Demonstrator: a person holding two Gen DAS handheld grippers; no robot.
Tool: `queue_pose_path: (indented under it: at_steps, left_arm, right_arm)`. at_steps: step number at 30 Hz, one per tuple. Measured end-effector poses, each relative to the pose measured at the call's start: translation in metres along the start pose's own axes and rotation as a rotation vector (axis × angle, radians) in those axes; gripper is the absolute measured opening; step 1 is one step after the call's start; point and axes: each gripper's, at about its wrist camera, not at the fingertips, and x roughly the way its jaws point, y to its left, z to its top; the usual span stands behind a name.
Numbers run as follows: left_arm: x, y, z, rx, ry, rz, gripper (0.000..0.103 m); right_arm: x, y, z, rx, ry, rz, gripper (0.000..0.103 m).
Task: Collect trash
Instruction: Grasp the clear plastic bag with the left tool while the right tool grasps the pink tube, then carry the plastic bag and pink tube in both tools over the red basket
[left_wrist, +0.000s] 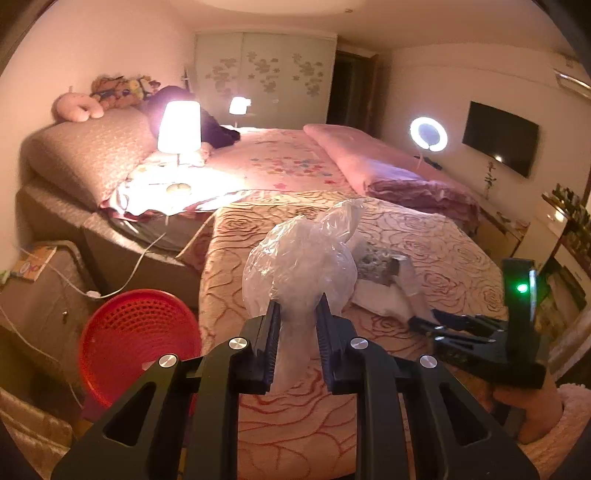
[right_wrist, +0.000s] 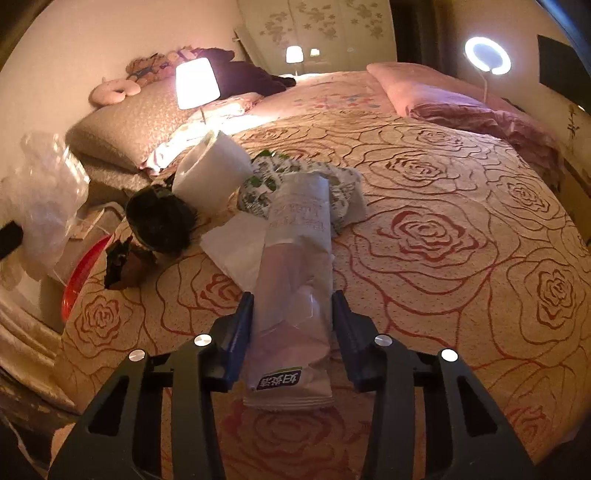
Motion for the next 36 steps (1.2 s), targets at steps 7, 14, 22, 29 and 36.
queue_pose_path:
  at_steps: [7, 14, 22, 29, 36]
  left_arm:
    - [-0.012, 0.026, 0.003, -0.039, -0.029, 0.067, 0.018]
    - [-0.023, 0.053, 0.001, -0.074, -0.051, 0.143, 0.018]
    - [-0.032, 0.091, -0.003, -0.129, -0.065, 0.217, 0.018]
    - [-0.035, 0.117, -0.008, -0.180, -0.067, 0.251, 0.018]
    - [-0.027, 0.140, -0.017, -0.228, -0.044, 0.281, 0.018]
  right_arm:
    - [-0.027, -0.001, 0.011, 0.007, -0.086, -0.010, 0.041]
    - [-0.043, 0.002, 0.019, -0.002, -0.140, -0.006, 0.041]
    - [-0.052, 0.023, 0.034, -0.043, -0.173, 0.015, 0.041]
    - [-0.052, 0.070, 0.053, -0.121, -0.181, 0.091, 0.041]
    - [-0.034, 0.125, 0.066, -0.202, -0.151, 0.180, 0.041]
